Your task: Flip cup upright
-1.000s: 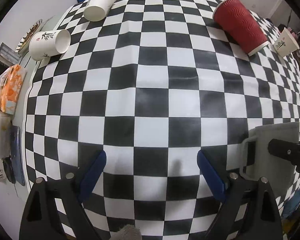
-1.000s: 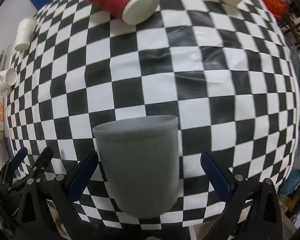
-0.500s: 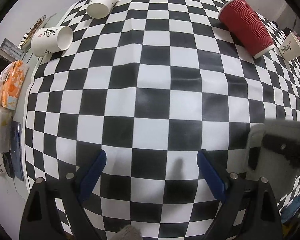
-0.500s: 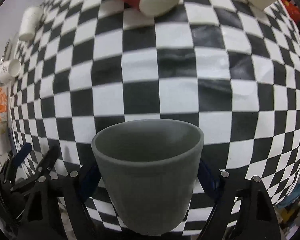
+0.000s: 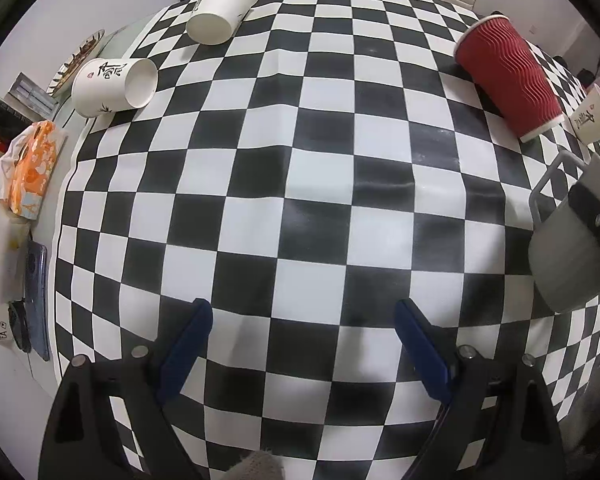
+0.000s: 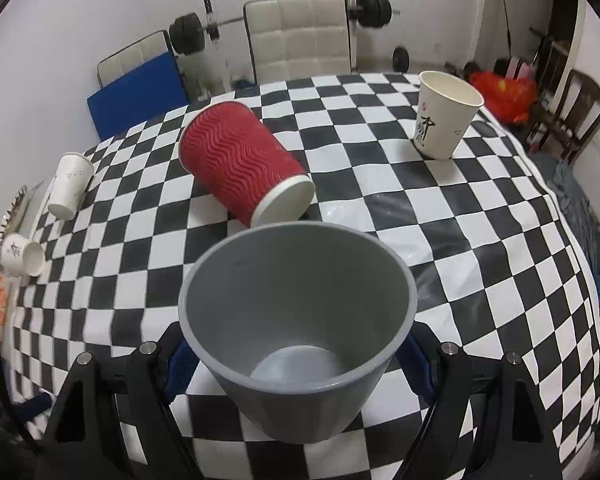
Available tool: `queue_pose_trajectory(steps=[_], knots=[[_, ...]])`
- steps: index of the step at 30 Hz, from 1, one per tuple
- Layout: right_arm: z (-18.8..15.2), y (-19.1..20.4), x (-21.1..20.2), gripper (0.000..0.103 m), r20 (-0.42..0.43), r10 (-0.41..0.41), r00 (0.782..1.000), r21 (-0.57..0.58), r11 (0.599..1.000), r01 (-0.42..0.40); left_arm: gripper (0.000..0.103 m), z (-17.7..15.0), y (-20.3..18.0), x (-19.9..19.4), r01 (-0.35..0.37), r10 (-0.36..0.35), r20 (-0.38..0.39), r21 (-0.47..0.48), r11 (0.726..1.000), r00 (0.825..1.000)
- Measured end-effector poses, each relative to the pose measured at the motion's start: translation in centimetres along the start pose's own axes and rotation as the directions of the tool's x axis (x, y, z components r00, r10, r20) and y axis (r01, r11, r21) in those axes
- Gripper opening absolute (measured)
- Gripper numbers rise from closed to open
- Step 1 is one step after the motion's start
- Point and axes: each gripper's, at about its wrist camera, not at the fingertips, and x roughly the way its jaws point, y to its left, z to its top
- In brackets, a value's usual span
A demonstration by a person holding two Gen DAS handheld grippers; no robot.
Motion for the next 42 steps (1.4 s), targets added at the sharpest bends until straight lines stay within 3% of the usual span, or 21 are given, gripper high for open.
queue_pose_trajectory(steps=[7,13,20,26,31,36,42], knots=[[-4.4,0.6,-1.7,0.085,0.008,-0.008,1.0,-0.054,0.999,0.008,0.093,-1.3,-0.4,-0.4,-0.003,0.002,0.025,0.035,0.999,1.0],[-5.2,0.7,-1.9,0.087,-0.056,-0.007,0.998,-0.041,0.999,0.005,0.093,-2.5,-0.5,-2.0,-0.015,0.012,0.076,0.047,0.999,0.997],[-5.5,0.0,-6.3,0.088,-0.028,-0.018,0.999,-0.013,1.0,0.018,0.093,-3.5,-1.1,-5.7,-0.03,0.019,0.161,0.069,0.997,0.987],[-4.9,-2.4,-12.9,0.088,-0.003,-0.033,0.999,0.033,0.999,0.033,0.094,-5.2,-1.9,-10.8,-0.005,-0.012,0.235,0.073,0.997,0.972],[-4.1,-4.5,-18.2,0.088,-0.071,-0.09,0.993,0.008,0.996,0.091,0.094,-7.0,-3.4,-15.8,0.016,-0.034,0.294,0.063,0.998,0.955],[-3.2,-6.0,-24.6,0.088,-0.082,-0.124,0.989,-0.046,0.992,0.12,0.094,-8.8,-4.2,-21.5,0.036,-0.049,0.338,0.046,0.998,0.94],[-2.1,-7.0,-32.7,0.088,-0.017,-0.105,0.994,-0.069,0.992,0.104,0.094,-11.3,-4.8,-27.6,0.035,-0.05,0.4,0.043,0.998,0.915]])
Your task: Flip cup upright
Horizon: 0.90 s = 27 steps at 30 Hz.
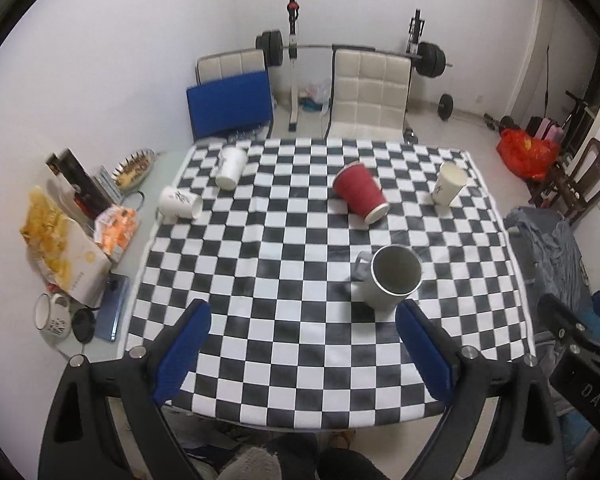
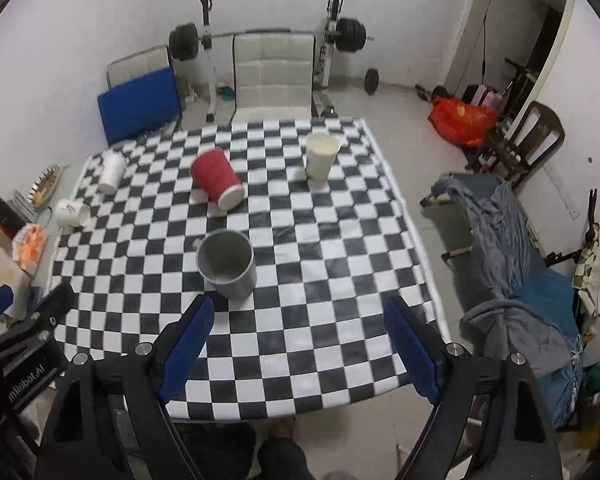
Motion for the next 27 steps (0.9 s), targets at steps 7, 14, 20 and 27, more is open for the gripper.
queue_pose_trajectory(steps=[7,14,20,27], knots=[[0.3,-1.0,-5.5,0.088,0.046,0.034,0.998,-0.014,0.999,-0.033,0.094,0.0,-0.8,-5.3,0.013,-0.014,0.051,0.017,1.0,0.999],[0.0,-1.8,-9.6,0.088,0.084,0.036,0.996,-0.016,0.999,-0.035,0.094,0.3,-0.7,-7.9,0.05,-0.049,0.068,-0.008,0.999,0.996],[-0.1,-2.1,-10.7,0.088,0.088,0.026,0.996,-0.021,0.999,-0.025,0.094,0.2,-0.6,-8.6,0.045,-0.045,0.075,-0.011,0.999,0.996],[-0.1,-2.4,-11.5,0.088,0.091,0.021,0.996,-0.024,1.0,-0.019,0.094,0.1,-0.5,-9.0,0.033,-0.031,0.08,-0.018,0.999,0.996]])
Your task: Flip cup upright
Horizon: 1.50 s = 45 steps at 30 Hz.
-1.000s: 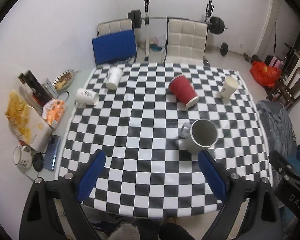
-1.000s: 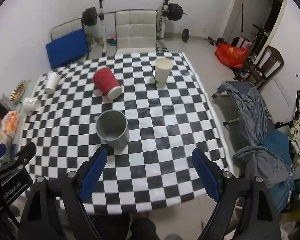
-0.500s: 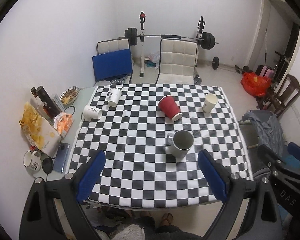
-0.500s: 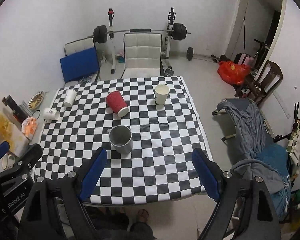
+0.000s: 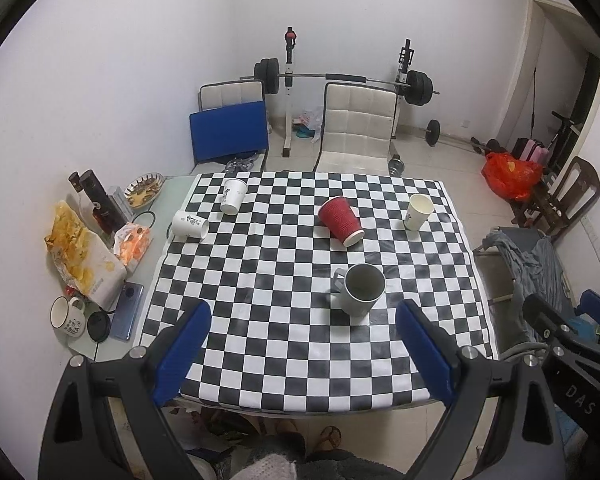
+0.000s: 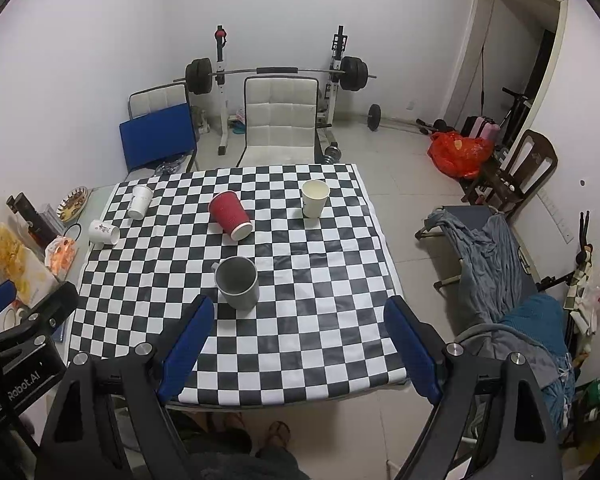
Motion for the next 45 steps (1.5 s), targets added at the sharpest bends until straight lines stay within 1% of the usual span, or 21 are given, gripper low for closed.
queue_pose_trajectory(steps=[8,15,20,26,45], knots=[[0.6,0.1,-0.8,0.088,0.003,0.018,1.0,-0.011,1.0,-0.018,0.094,0.1,0.0,-0.8,-0.017,0.017,0.015,-0.02,1.0,1.0],[1.1,0.2,-1.1,0.088,0.004,0.034,0.999,-0.01,0.999,-0.034,0.094,0.4,0.1,-0.9,-0.012,0.013,0.012,-0.019,1.0,1.0],[1.4,0.5,-1.2,0.088,0.0,0.039,0.999,-0.016,0.999,-0.039,0.094,0.5,-0.2,-1.1,-0.005,0.005,-0.004,-0.023,1.0,1.0],[1.4,0.4,-1.2,0.088,-0.008,0.053,0.999,-0.016,0.998,-0.053,0.094,0.5,-0.4,-1.1,-0.001,0.001,-0.005,-0.023,1.0,1.0],[1.2,0.5,-1.3,0.088,-0.005,0.055,0.998,-0.02,0.998,-0.055,0.094,0.2,-0.2,-1.4,-0.001,0.001,-0.004,-0.022,1.0,1.0]])
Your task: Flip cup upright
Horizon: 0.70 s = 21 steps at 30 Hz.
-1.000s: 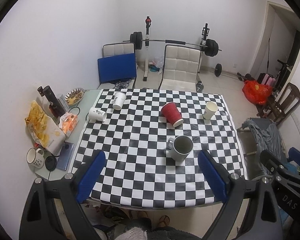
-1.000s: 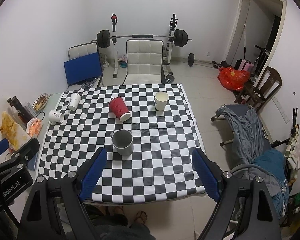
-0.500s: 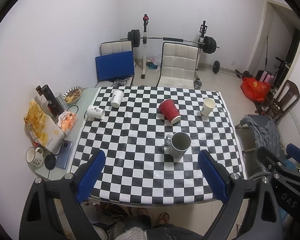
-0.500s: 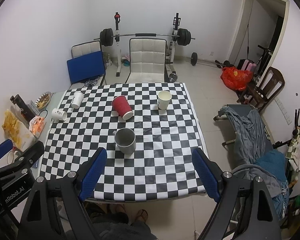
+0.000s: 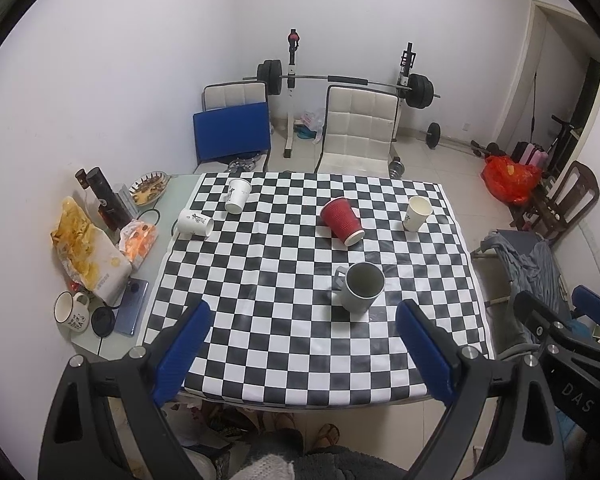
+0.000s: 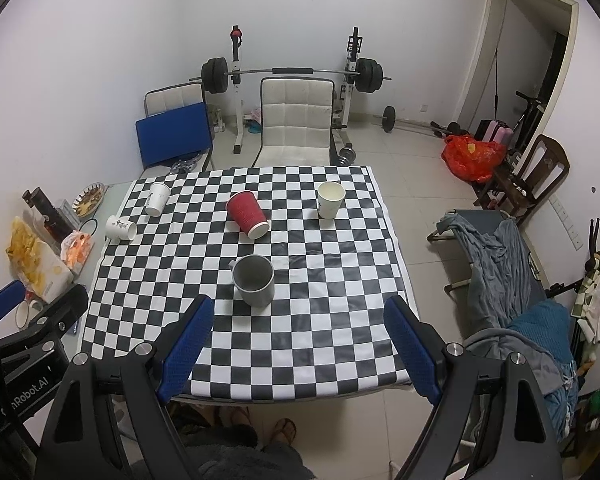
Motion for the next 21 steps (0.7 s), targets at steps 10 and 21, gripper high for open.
queue_pose_trajectory(steps=[10,21], knots=[[-0.15,0.24,-0.13,0.088,0.001,0.004,1.0,0.0,1.0,-0.004,0.094,-0.42,0.27,-0.44,-0.006,0.006,0.007,0.002,1.0,1.0],[-0.33,0.45,-0.22,0.088,0.0,0.008,1.0,0.0,1.0,-0.008,0.094,-0.48,0.58,-0.5,-0.004,0.004,0.006,0.002,1.0,1.0]])
